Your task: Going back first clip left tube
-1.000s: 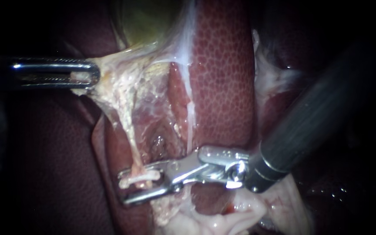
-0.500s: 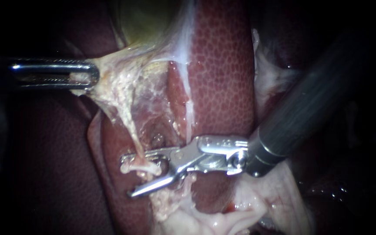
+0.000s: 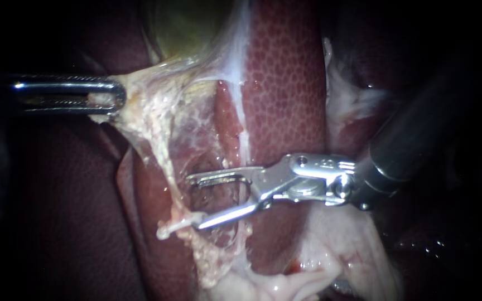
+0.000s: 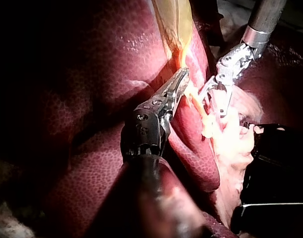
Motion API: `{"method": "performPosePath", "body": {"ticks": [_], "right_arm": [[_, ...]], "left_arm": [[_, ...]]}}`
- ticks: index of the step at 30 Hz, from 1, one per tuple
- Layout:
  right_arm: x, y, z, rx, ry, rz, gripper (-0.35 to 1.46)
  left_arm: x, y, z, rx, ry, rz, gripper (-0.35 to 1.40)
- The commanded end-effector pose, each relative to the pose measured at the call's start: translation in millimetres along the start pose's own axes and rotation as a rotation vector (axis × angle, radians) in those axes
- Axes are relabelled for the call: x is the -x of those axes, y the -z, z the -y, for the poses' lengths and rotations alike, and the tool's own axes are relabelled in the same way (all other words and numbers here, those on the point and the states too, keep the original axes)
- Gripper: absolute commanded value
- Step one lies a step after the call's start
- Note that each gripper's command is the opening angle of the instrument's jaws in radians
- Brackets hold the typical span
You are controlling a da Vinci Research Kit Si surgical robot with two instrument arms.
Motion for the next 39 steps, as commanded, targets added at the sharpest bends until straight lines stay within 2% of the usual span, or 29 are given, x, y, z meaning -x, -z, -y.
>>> {"method": "performPosePath", "body": {"ticks": [1, 5, 9, 13, 19, 22, 26, 31, 35, 39], "right_arm": [[0.0, 0.0, 0.1, -0.002, 0.0, 0.0, 0.6], [-0.1, 0.3, 0.6, -0.005, 0.0, 0.0, 0.6], [-0.8, 2.1, 1.2, -0.01, 0.007, 0.0, 0.6], [-2.5, 5.6, 2.0, 0.007, 0.028, -0.001, 0.6], [-6.0, 11.0, 3.3, 0.035, 0.047, 0.031, 0.6], [-7.8, 12.7, 4.1, 0.042, 0.067, 0.045, 0.6], [-9.1, 13.7, 5.1, 0.039, 0.09, 0.055, 0.6], [-9.3, 13.6, 5.6, 0.038, 0.098, 0.056, 0.6], [-9.2, 13.8, 5.5, 0.038, 0.098, 0.057, 0.6], [-9.2, 13.8, 5.6, 0.038, 0.098, 0.058, 0.6]], "left_arm": [[0.0, 0.0, 0.0, 0.0, 0.0, 0.0, -0.35], [0.0, 0.0, 0.0, 0.0, 0.0, 0.0, -0.35], [0.0, 0.1, 0.0, -0.001, 0.0, 0.0, -0.35], [0.0, 0.2, 0.0, -0.001, 0.0, 0.0, -0.35], [-0.1, -0.1, 0.0, 0.0, 0.0, 0.0, -0.35], [-0.2, -0.2, 0.0, 0.001, -0.001, 0.001, -0.35], [-0.5, -0.6, -0.1, 0.002, -0.002, 0.001, -0.35], [-1.7, -1.6, -0.9, 0.005, -0.009, 0.007, -0.35], [-3.6, -3.5, -1.8, 0.011, -0.026, -0.013, -0.35], [-5.8, -6.5, -2.5, 0.005, -0.026, -0.041, -0.35]]}}
